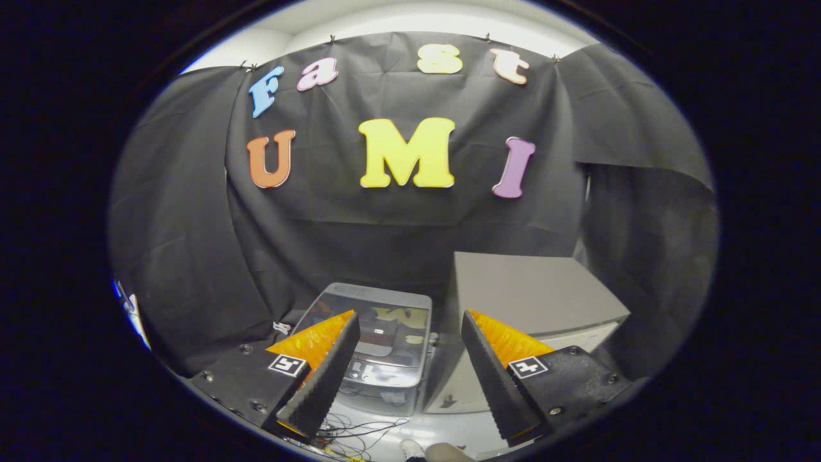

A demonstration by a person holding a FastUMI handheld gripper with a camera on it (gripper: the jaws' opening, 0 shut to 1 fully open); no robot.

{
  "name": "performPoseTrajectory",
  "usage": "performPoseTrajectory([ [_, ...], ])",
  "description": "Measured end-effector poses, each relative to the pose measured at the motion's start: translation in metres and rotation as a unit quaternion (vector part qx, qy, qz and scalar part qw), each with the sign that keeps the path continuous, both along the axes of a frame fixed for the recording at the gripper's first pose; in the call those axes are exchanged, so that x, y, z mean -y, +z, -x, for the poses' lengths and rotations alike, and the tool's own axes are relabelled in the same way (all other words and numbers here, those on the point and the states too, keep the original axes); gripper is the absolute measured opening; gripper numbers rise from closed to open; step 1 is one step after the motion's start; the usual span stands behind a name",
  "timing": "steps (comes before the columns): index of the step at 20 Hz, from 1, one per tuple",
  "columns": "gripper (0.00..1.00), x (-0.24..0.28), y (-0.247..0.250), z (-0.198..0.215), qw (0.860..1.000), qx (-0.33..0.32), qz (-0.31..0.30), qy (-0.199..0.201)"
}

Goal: Put the clothes into the washing machine and then close the washing machine lid.

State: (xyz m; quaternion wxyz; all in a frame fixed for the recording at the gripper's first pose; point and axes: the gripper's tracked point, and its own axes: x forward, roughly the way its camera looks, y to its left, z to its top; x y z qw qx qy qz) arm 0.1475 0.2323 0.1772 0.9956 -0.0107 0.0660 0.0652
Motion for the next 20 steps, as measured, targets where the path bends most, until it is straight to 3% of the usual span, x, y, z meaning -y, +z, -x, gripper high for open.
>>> performPoseTrajectory([
  [9, 1.00, 0.124, -0.074, 0.079, 0.997, -0.012, -0.051, -0.063],
  [13, 1.00, 0.169, -0.102, 0.118, 0.997, 0.038, -0.046, -0.054],
  [17, 1.00, 0.218, -0.129, 0.134, 0.989, 0.112, -0.059, -0.073],
  [20, 1.00, 0.237, -0.176, 0.129, 0.991, 0.093, -0.059, -0.075],
])
